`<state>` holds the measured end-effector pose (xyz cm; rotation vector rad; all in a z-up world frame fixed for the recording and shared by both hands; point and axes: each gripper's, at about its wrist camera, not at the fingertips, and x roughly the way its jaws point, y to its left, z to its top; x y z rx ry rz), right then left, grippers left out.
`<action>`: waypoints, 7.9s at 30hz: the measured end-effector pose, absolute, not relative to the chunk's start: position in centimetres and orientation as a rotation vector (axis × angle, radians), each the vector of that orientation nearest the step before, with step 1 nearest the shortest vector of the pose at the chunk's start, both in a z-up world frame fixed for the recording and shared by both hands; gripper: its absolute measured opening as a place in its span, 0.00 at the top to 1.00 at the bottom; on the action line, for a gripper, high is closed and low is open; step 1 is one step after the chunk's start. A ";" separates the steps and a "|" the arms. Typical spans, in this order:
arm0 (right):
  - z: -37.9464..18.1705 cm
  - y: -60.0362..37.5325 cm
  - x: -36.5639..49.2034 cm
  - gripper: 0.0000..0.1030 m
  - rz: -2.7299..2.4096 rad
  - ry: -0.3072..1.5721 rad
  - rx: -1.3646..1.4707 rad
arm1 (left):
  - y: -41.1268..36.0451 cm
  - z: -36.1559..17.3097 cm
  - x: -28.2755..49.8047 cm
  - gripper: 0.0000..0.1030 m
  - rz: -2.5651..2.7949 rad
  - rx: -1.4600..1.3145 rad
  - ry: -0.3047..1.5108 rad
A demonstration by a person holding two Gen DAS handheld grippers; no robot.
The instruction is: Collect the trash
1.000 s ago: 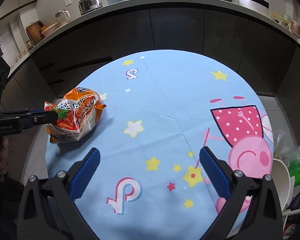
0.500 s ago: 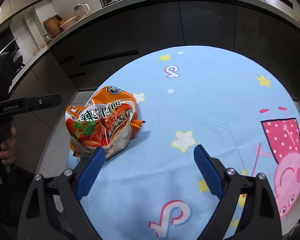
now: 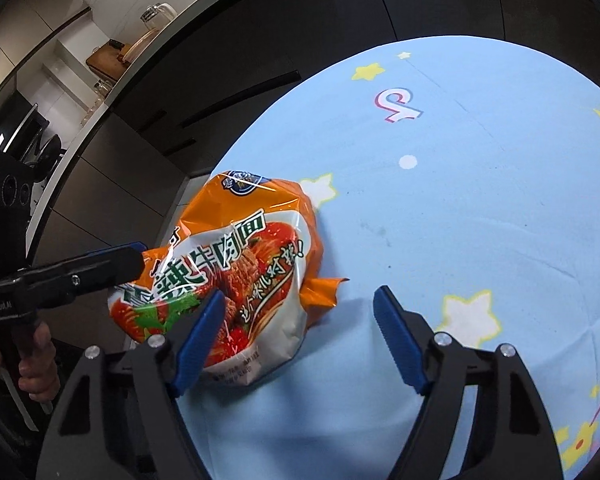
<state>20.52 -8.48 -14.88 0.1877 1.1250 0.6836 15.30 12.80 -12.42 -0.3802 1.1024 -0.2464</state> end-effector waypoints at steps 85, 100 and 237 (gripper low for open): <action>-20.1 -55.4 6.3 0.30 -0.235 0.942 0.445 | -40.2 -14.7 18.9 0.45 -0.823 0.224 1.034; -18.5 -53.4 5.8 0.03 -0.220 0.922 0.359 | -36.1 -11.9 19.7 0.08 -0.681 0.116 0.945; 0.2 -25.3 1.7 0.03 -0.074 0.842 0.015 | -6.0 -2.4 4.0 0.08 -0.108 -0.003 0.857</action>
